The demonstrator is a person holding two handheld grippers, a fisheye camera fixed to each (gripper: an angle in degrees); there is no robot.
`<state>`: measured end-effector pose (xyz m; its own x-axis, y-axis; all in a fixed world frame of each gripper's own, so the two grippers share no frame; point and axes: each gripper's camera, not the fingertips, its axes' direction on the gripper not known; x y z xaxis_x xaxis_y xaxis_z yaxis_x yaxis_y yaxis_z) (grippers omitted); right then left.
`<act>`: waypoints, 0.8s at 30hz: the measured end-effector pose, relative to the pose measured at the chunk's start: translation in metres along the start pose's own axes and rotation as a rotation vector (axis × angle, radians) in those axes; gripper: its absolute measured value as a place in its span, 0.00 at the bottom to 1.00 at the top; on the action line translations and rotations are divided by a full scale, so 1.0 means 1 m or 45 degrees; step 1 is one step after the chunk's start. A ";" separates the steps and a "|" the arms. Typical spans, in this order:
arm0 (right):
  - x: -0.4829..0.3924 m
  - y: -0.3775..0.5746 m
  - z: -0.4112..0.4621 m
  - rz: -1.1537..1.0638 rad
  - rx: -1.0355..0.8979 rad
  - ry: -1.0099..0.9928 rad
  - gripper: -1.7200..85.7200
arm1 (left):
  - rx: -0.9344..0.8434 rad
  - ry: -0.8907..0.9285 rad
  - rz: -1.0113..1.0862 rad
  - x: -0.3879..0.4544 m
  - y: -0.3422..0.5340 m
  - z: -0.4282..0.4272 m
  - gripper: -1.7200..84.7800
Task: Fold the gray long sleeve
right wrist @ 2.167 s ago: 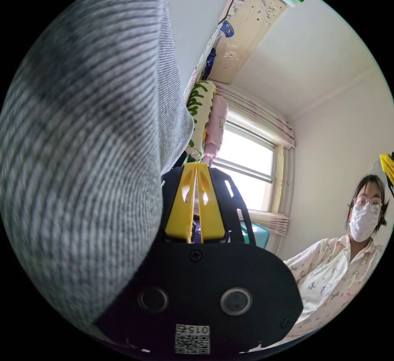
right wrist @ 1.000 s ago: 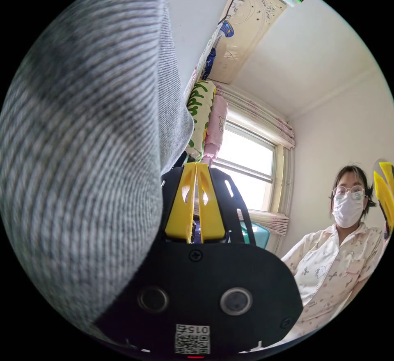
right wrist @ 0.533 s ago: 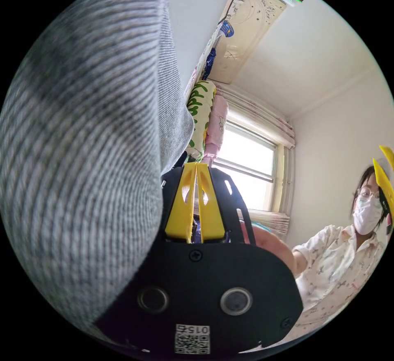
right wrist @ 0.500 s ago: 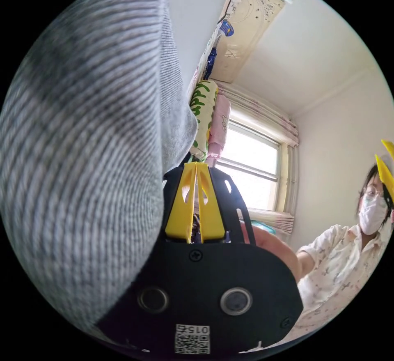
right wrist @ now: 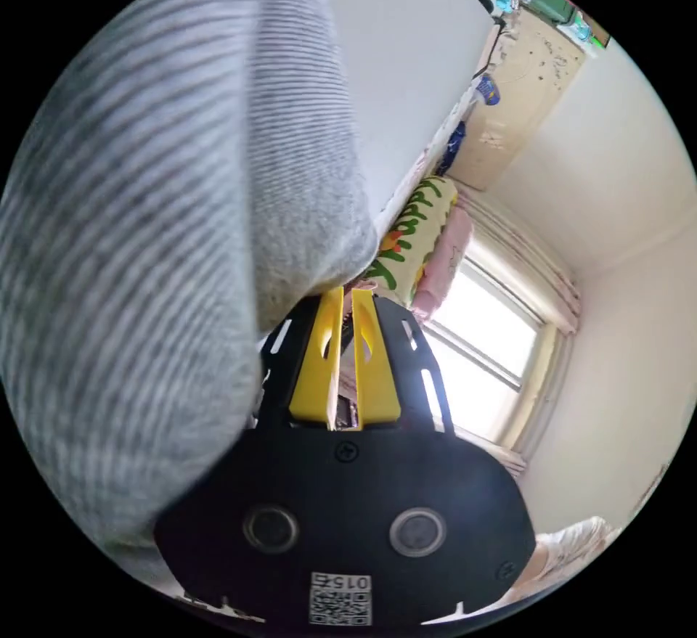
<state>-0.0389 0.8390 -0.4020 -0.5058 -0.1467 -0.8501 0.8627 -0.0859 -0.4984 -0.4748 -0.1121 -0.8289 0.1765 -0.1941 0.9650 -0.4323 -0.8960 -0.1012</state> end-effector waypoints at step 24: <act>0.110 0.162 0.367 -0.211 0.056 -2.226 0.08 | -0.809 -0.081 0.189 0.081 -0.009 0.184 0.04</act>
<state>0.0447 0.4476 -0.5142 -0.0120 -0.9235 0.3833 0.8209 -0.2280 -0.5236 -0.2940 -0.1934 -0.7948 0.1182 -0.3387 0.9335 -0.8909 -0.4514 -0.0509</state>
